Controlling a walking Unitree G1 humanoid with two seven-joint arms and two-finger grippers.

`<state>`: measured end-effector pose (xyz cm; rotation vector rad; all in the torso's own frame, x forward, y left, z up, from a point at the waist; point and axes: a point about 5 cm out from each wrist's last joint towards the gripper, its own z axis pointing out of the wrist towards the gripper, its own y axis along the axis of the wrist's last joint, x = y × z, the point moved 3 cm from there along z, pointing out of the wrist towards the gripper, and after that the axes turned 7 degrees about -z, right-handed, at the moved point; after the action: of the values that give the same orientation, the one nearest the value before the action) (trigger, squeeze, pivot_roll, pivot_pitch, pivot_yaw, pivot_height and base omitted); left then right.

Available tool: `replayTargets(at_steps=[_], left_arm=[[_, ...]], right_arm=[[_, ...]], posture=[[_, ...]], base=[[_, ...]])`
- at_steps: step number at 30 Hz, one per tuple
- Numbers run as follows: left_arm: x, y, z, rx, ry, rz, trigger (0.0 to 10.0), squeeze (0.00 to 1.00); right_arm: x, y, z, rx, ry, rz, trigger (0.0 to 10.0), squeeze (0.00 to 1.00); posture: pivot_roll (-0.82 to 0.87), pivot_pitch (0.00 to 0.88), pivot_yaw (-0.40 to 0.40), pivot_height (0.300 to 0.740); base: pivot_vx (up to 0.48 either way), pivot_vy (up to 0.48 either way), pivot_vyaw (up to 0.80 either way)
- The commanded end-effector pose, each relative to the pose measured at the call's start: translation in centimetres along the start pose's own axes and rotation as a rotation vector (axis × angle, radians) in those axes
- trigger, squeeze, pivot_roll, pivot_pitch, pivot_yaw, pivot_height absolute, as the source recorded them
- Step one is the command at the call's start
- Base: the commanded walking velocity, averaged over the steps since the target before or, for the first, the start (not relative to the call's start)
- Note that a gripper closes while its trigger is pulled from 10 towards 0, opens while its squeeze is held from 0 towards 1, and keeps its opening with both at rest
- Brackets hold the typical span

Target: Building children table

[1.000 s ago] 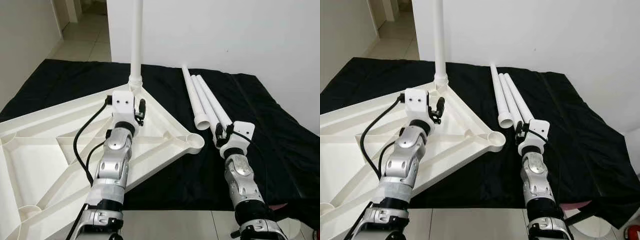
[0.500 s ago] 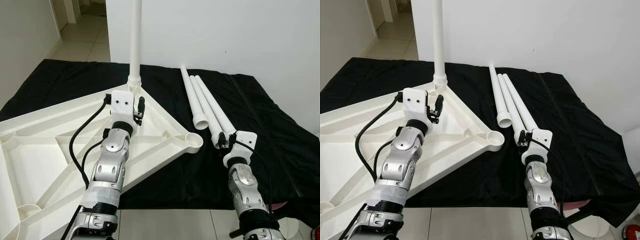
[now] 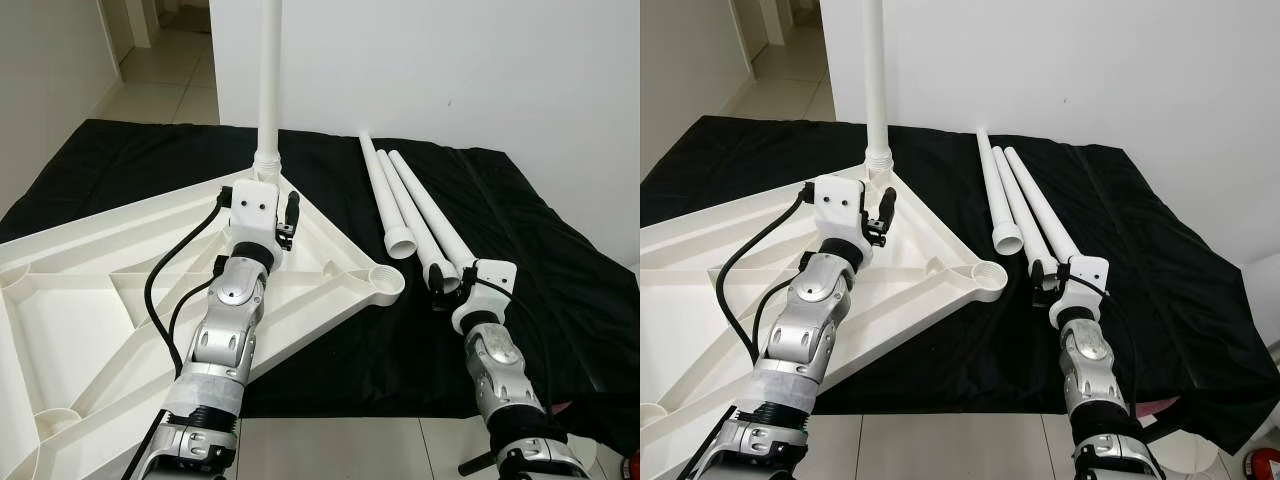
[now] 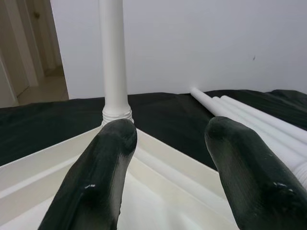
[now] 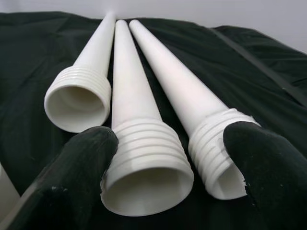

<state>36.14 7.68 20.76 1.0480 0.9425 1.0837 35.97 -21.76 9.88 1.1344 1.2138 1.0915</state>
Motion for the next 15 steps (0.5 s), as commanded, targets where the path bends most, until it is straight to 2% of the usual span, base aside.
replayTargets(at_steps=[1, 2, 5, 6, 7, 8, 11, 13, 14, 15], left_arm=[[-1.8, 0.0, 0.1, 0.018, -0.131, -0.012, 10.0, 0.00], [-2.4, 0.0, -0.1, 0.018, -0.177, -0.001, 10.0, 0.00], [-2.9, -0.1, -0.3, 0.018, -0.207, 0.008, 10.0, 0.00], [-3.7, -0.2, -0.7, 0.020, -0.270, 0.026, 10.0, 0.00], [-3.7, -0.2, -0.7, 0.020, -0.270, 0.026, 10.0, 0.00], [-4.5, -0.5, -1.3, 0.028, -0.336, 0.046, 10.0, 0.00], [-5.1, -0.8, -1.8, 0.036, -0.382, 0.058, 10.0, 0.00], [-6.2, -1.4, -3.2, 0.065, -0.489, 0.072, 10.0, 0.00], [-6.2, -1.4, -3.2, 0.065, -0.489, 0.072, 10.0, 0.00], [-6.6, -1.4, -3.8, 0.069, -0.537, 0.071, 10.0, 0.00]], right_arm=[[-0.2, -1.1, 0.0, 0.060, 0.019, 0.010, 10.0, 0.00], [-0.1, -1.1, 0.2, 0.066, 0.028, 0.011, 10.0, 0.00], [0.0, -1.2, 0.3, 0.069, 0.034, 0.013, 10.0, 0.00], [0.0, -1.2, 0.5, 0.073, 0.041, 0.019, 10.0, 0.00], [0.0, -1.2, 0.5, 0.073, 0.041, 0.019, 10.0, 0.00], [0.2, -1.3, 0.6, 0.078, 0.054, 0.021, 10.0, 0.00], [0.3, -1.3, 0.7, 0.080, 0.065, 0.021, 10.0, 0.00], [0.7, -1.4, 1.0, 0.094, 0.096, 0.018, 10.0, 0.00], [0.7, -1.4, 1.0, 0.094, 0.096, 0.018, 10.0, 0.00], [0.8, -1.4, 1.1, 0.099, 0.104, 0.014, 10.0, 0.00]], posture=[[-0.03, 0.000, -0.074, 0.740], [-0.03, 0.000, -0.074, 0.740], [-0.02, 0.000, -0.073, 0.740], [-0.02, 0.000, -0.073, 0.740], [-0.02, 0.000, -0.073, 0.740], [-0.02, 0.000, -0.072, 0.740], [-0.02, 0.000, -0.072, 0.740], [-0.02, 0.000, -0.072, 0.740], [-0.02, 0.000, -0.072, 0.740], [-0.01, 0.000, -0.072, 0.740]], base=[[0.000, 0.000, 0.00], [0.000, 0.000, 0.00], [0.000, 0.000, 0.00], [0.000, 0.000, 0.00], [0.000, 0.000, 0.00], [0.000, 0.000, 0.00], [0.000, 0.000, 0.00], [0.000, 0.000, 0.00], [0.000, 0.000, 0.00], [0.000, 0.000, 0.00]])
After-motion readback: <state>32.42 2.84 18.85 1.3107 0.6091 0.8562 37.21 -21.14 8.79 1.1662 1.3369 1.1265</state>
